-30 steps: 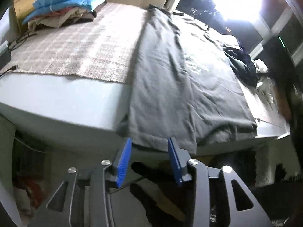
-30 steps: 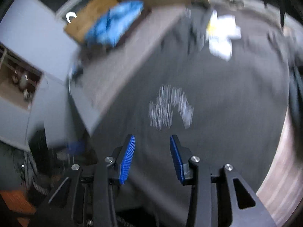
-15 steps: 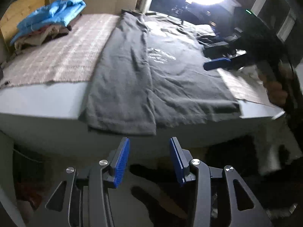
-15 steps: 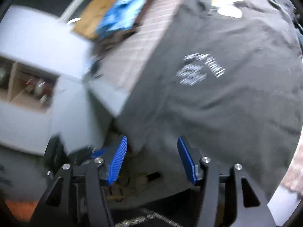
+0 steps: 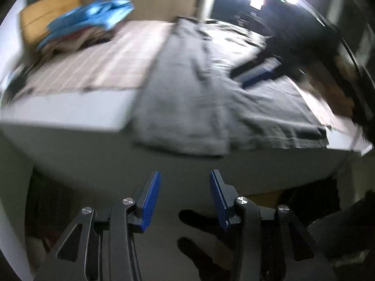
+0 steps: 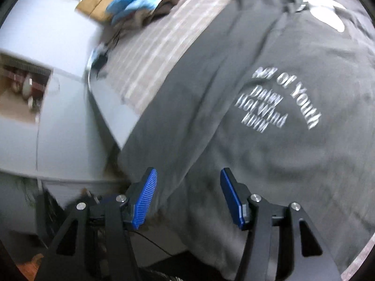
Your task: Fold clothes
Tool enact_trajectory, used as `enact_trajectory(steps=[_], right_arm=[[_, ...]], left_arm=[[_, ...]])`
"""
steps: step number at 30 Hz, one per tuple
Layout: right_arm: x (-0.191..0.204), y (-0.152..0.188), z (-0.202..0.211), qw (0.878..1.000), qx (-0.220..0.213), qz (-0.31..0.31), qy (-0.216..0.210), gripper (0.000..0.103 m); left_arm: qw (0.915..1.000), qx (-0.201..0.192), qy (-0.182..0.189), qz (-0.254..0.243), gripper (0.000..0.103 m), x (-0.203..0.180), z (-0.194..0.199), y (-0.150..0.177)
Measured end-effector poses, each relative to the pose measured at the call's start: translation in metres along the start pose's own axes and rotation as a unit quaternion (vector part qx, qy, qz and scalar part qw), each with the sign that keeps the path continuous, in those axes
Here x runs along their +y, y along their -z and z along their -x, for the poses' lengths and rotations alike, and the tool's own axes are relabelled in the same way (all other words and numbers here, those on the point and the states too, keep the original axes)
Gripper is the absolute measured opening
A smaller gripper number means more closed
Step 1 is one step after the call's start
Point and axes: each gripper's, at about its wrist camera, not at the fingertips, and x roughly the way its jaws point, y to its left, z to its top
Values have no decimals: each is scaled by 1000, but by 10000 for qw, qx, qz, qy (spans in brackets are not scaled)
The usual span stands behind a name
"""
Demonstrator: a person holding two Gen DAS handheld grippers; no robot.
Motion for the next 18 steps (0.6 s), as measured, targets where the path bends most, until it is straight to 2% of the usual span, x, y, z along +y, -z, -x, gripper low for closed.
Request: enact_trajectory(steps=[4,5,8,12,13,14,15,18], right_arm=[[15,16,-24,9996,267,-28,-117,56],[20,19,-27,9996,253,50,-69,60],[36,26,-31,9993,84,332,139,62],[42,34,-33,9988,-159,445,162,60],[44,35,-34,9985,-217,475,166,49],[46,37,-35,9982,-275,506,171,21],[43,37,-34,9989,-262,382,41,9],[30,34,-25,9986,-263,-67,-445,6]], left_arm=[[9995,-40,-289,149,42,30,3,5],[9994,-70,-297,163,42,34,2,4],[9991,-247,-287,202,42,45,1,1],[9990,-346,-221,152,42,52,-3,-2],[9991,-353,-193,114,42,53,-4,-2],[9991,-370,-173,68,42,54,-5,-2],[9991,-403,-131,7,42,54,-4,-3],[9984,-515,3,-218,42,51,-2,-6]])
